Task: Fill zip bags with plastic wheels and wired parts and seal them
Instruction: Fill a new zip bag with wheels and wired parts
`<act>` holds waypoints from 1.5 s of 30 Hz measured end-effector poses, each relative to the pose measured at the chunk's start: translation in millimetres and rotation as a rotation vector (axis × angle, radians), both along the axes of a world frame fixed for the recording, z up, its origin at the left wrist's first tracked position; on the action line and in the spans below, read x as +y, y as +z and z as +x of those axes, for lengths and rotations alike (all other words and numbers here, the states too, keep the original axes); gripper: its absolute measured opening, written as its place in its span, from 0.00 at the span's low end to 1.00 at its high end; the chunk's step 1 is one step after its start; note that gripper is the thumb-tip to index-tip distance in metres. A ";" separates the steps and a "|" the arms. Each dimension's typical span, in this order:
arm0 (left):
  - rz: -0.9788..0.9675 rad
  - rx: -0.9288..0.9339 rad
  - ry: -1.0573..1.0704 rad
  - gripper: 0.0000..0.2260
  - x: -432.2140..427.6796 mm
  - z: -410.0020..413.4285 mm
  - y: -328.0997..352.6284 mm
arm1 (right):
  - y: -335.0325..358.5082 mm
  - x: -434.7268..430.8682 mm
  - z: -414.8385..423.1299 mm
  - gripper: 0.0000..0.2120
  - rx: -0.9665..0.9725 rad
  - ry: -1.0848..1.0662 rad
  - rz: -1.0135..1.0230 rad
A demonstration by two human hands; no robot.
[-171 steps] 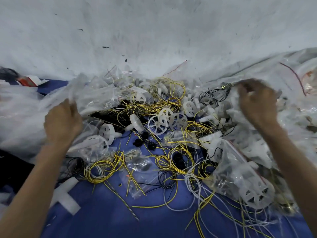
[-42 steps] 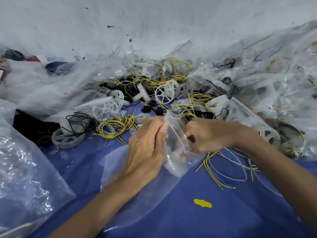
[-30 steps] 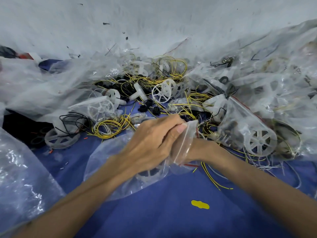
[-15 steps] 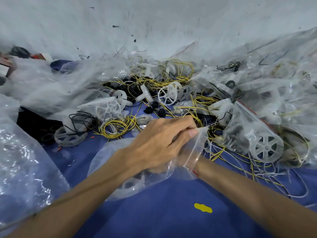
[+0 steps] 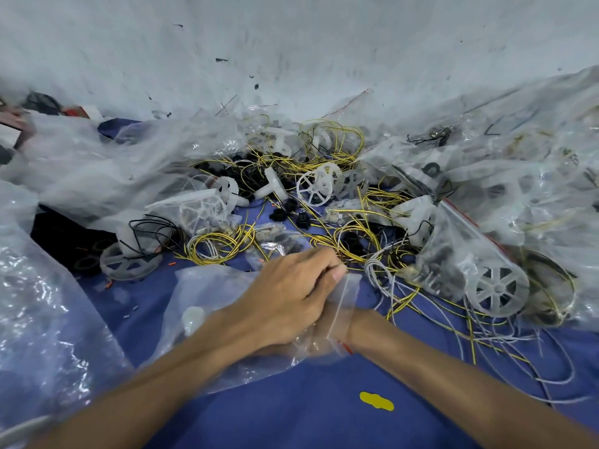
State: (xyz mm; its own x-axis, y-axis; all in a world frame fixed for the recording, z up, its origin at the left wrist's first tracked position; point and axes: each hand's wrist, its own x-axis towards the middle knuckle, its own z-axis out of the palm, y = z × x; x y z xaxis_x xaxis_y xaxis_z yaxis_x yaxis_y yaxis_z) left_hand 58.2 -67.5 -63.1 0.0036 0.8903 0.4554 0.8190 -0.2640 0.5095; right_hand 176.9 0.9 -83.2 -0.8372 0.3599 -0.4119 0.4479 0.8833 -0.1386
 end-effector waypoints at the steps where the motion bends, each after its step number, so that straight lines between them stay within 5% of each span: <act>1: 0.023 -0.021 0.016 0.18 -0.9 -2.0 -2.5 | 14.6 -9.1 -4.5 0.15 -0.017 0.006 -0.020; 4: 0.098 -0.082 0.123 0.21 -6.5 -11.8 -8.6 | 50.9 0.1 -16.9 0.11 0.061 0.063 -0.368; 7: 0.143 -0.160 0.271 0.17 -6.2 -17.4 -13.6 | 78.0 31.9 -21.8 0.07 0.252 0.093 -0.423; 12: 0.174 -0.287 0.347 0.18 -3.9 -25.5 -16.4 | 83.3 116.6 -46.1 0.04 0.818 -0.331 -0.171; 17: 0.106 -0.318 0.379 0.21 -4.2 -28.9 -18.4 | 54.7 173.8 -96.1 0.20 0.624 -0.450 -0.028; 21: 0.059 -0.316 0.344 0.17 -2.2 -31.4 -21.9 | 32.2 185.7 -129.3 0.34 0.727 -0.622 -0.035; 31: 0.125 -0.418 0.156 0.10 0.5 -32.0 -22.9 | 16.8 175.2 -129.7 0.32 0.733 -0.737 0.324; 37: 0.208 -0.439 0.145 0.10 -5.8 -28.0 -13.3 | 38.5 145.1 -98.5 0.31 0.738 -0.566 0.143; 41: 0.327 -0.304 0.170 0.04 -6.5 -26.7 19.1 | 65.8 86.9 -64.7 0.35 0.805 -0.413 -0.490; 43: 0.392 -0.228 0.248 0.08 1.3 -32.7 50.4 | 83.2 66.6 -53.9 0.21 0.769 -0.275 -0.651; 45: 0.438 -0.128 0.319 0.12 11.1 -42.9 86.0 | 100.2 59.1 -52.2 0.08 0.763 -0.140 -0.505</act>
State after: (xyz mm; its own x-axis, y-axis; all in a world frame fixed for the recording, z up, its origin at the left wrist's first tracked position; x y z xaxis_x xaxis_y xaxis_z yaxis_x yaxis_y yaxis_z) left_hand 15.3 -56.5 22.9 -0.3145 0.5657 0.7623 0.8319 -0.2225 0.5084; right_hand 124.7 60.0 17.0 -0.9088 0.4057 0.0975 0.1748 0.5824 -0.7939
